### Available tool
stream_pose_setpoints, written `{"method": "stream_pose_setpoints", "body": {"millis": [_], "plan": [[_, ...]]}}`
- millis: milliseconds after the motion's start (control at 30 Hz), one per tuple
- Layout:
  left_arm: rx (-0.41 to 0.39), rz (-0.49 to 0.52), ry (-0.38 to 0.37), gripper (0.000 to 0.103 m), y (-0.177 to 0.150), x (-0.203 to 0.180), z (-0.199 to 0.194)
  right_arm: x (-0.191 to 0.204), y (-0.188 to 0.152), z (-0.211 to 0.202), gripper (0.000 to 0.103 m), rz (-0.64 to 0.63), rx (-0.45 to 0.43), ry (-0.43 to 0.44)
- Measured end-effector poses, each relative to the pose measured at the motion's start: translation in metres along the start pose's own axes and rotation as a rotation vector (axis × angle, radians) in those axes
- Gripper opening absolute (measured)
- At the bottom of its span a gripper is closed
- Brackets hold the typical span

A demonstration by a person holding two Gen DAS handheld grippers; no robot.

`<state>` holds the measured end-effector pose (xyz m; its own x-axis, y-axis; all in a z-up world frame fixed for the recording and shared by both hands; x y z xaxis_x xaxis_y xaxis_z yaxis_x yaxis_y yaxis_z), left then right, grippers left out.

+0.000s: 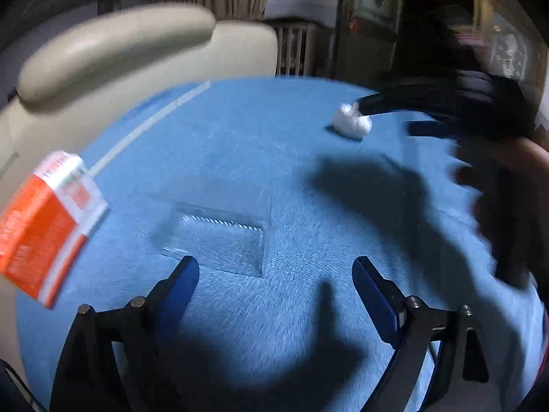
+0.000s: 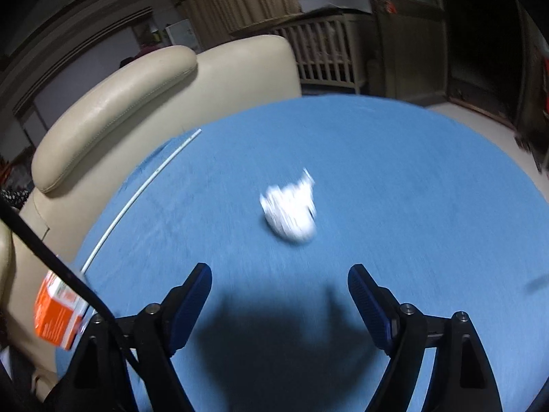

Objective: Collect trash
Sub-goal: 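Grasp the clear plastic tray with the left tool while the right tool grasps the white tissue, then lift the tissue in the right tool and carry it over the wastebasket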

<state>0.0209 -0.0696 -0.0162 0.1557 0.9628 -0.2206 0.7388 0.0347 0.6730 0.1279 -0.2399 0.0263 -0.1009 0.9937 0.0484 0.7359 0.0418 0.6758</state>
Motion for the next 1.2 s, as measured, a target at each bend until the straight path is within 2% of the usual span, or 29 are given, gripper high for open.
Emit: {"method": "stream_pose_setpoints", "body": {"millis": [100,167,233,300,333,367,400,433,633,733,800,833,867,900,1100,1200], "plan": [[-0.037,0.034,-0.028,0.091,-0.001,-0.001,-0.02,-0.002,0.02,0.03,0.085,-0.017,0.021,-0.027],[-0.083,0.034,-0.012,0.091,0.007,0.006,-0.03,-0.006,0.026,0.043,0.085,-0.007,0.031,-0.039],[-0.117,0.02,-0.002,0.095,0.021,0.016,-0.031,-0.008,0.03,0.058,0.085,0.002,0.047,-0.045],[-0.112,-0.002,-0.003,0.097,0.035,0.026,-0.023,-0.01,0.028,0.071,0.085,0.013,0.086,-0.041],[-0.103,-0.007,-0.011,0.097,0.041,0.029,-0.016,-0.011,0.025,0.074,0.079,0.015,0.102,-0.033],[-0.09,-0.009,-0.025,0.097,0.046,0.032,-0.006,-0.009,0.021,0.076,0.066,0.014,0.113,-0.017],[-0.066,-0.008,-0.015,0.097,0.05,0.037,0.007,-0.009,0.018,0.072,0.047,-0.004,0.112,-0.036],[-0.051,-0.009,-0.008,0.097,0.052,0.039,0.016,-0.008,0.013,0.069,0.038,-0.004,0.117,-0.024],[-0.026,0.002,-0.089,0.097,0.061,0.039,0.035,-0.011,-0.022,0.031,0.038,-0.014,0.115,0.001],[-0.005,0.041,-0.065,0.097,0.063,0.037,0.051,-0.015,-0.031,0.023,0.038,0.004,0.109,0.008],[0.025,0.035,-0.087,0.097,0.062,0.039,0.061,-0.014,-0.034,0.017,0.039,0.013,0.099,0.02],[0.034,0.027,-0.101,0.094,0.063,0.04,0.063,-0.013,-0.034,0.016,0.039,0.014,0.096,0.025],[0.038,0.017,-0.102,0.083,0.063,0.042,0.066,-0.012,-0.035,0.013,0.039,0.013,0.093,0.028],[0.048,0.001,-0.099,0.083,0.064,0.044,0.07,-0.01,-0.038,0.009,0.038,0.013,0.09,0.032],[0.021,-0.056,-0.119,0.082,0.064,0.051,0.047,-0.001,-0.055,-0.014,0.039,0.043,0.076,0.048],[0.002,-0.064,-0.1,0.082,0.063,0.052,0.031,0.005,-0.066,-0.031,0.039,0.066,0.063,0.053]]}}
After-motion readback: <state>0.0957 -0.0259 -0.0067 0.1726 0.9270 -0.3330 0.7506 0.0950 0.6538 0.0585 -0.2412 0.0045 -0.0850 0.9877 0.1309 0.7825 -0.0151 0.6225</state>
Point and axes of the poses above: each gripper's, at about its wrist camera, not at the fingertips, and z roughly the way its jaws point, x to its left, y to its top, the point moved 6 cm from there along z, roughly the way its jaws point, and after that the axes turned 15 degrees about -z, right-handed, at the moved point
